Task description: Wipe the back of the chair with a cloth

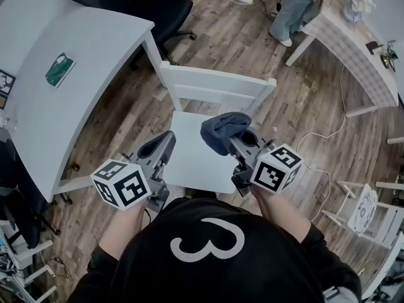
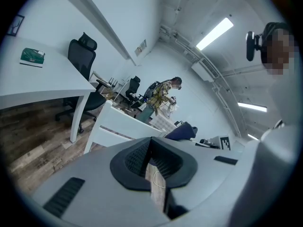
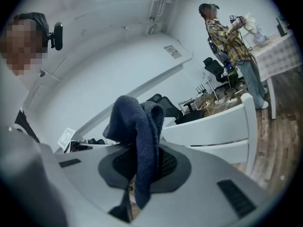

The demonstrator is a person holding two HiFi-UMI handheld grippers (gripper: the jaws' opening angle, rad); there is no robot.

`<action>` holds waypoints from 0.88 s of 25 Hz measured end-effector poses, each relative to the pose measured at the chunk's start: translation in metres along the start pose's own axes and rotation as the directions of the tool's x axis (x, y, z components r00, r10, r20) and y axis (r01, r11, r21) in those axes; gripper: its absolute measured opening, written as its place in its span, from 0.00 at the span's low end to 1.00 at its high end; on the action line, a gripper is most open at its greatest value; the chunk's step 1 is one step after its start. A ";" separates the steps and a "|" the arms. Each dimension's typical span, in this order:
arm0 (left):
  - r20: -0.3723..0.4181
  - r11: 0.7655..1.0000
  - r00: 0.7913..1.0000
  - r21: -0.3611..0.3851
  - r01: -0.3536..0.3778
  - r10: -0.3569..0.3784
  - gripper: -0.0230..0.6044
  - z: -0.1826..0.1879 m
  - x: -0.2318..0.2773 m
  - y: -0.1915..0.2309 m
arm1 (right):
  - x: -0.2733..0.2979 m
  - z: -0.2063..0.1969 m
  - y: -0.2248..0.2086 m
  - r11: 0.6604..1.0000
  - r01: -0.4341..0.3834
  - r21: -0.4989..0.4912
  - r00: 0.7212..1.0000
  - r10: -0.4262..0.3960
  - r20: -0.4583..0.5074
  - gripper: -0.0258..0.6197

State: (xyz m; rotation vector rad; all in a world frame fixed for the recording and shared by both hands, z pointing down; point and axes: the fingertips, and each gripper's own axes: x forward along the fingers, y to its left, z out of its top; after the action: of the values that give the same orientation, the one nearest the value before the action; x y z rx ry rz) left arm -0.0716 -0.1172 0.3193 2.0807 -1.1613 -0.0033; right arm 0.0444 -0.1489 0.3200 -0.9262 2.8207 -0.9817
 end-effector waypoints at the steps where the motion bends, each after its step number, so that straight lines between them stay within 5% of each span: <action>1: -0.003 1.000 1.000 -0.007 -0.004 0.004 0.06 0.000 0.002 0.004 | 0.005 0.001 -0.002 1.000 0.001 0.000 1.000 -0.001 -0.005 0.12; 22: -0.094 0.997 0.995 -0.074 0.024 -0.031 0.06 0.033 0.022 0.110 | 0.143 -0.012 -0.043 0.983 0.178 -0.039 0.984 -0.178 0.007 0.12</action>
State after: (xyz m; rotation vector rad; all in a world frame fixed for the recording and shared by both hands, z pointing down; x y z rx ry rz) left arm -0.1503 -0.1878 0.3684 2.0103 -1.0603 0.0395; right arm -0.0525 -0.2463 0.3789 -1.2013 2.8032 -0.9422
